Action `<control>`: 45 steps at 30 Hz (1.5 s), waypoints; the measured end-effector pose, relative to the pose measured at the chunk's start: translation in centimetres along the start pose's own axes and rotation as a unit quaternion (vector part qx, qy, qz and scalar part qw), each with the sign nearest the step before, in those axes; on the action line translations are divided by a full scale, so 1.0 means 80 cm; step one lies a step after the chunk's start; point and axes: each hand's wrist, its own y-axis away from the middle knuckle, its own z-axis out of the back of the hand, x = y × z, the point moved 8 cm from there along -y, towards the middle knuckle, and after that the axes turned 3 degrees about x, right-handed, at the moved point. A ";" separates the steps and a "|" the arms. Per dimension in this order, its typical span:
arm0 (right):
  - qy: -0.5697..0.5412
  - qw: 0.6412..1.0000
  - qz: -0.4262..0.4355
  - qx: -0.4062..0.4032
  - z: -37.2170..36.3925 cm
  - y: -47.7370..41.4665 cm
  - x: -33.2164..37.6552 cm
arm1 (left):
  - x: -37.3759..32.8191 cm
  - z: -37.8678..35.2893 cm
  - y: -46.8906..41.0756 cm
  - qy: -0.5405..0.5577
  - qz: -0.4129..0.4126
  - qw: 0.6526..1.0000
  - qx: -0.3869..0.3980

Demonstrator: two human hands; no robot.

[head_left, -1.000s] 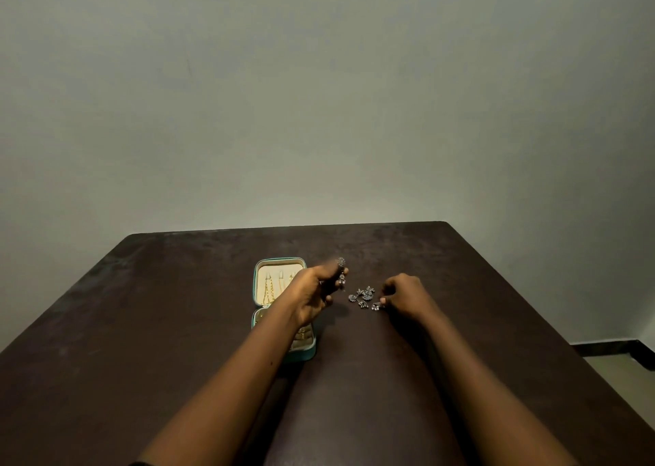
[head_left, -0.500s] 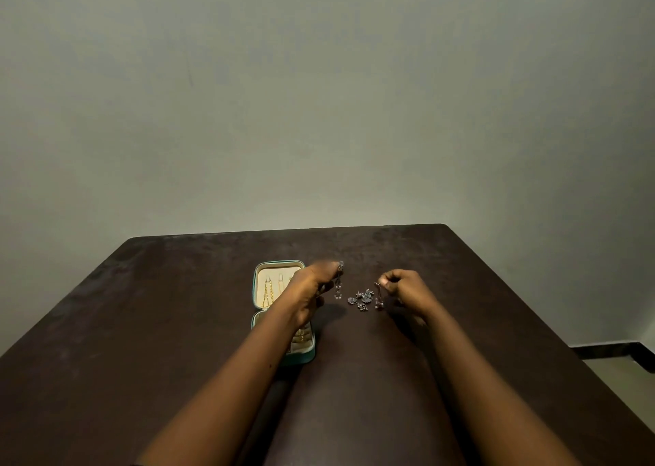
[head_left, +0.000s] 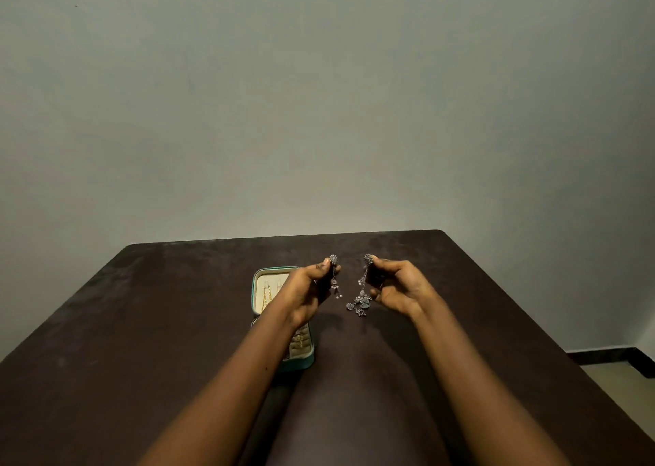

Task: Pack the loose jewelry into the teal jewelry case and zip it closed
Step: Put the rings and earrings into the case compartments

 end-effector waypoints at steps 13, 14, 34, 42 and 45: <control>-0.141 0.985 -0.087 0.047 -0.068 0.016 -0.029 | -0.014 0.003 0.011 0.101 0.019 0.994 0.043; -0.149 0.984 -0.090 0.046 -0.071 0.017 -0.031 | -0.016 0.004 0.014 0.103 0.018 0.993 0.045; -0.048 0.991 -0.106 0.064 -0.139 0.045 -0.090 | -0.027 0.095 0.078 0.093 0.008 0.996 -0.013; 0.092 0.993 -0.075 0.013 -0.147 0.037 -0.133 | -0.022 0.138 0.101 -0.020 -0.027 0.995 -0.099; 0.150 0.988 -0.043 0.001 -0.148 0.039 -0.140 | -0.020 0.139 0.104 -0.034 -0.033 0.992 -0.118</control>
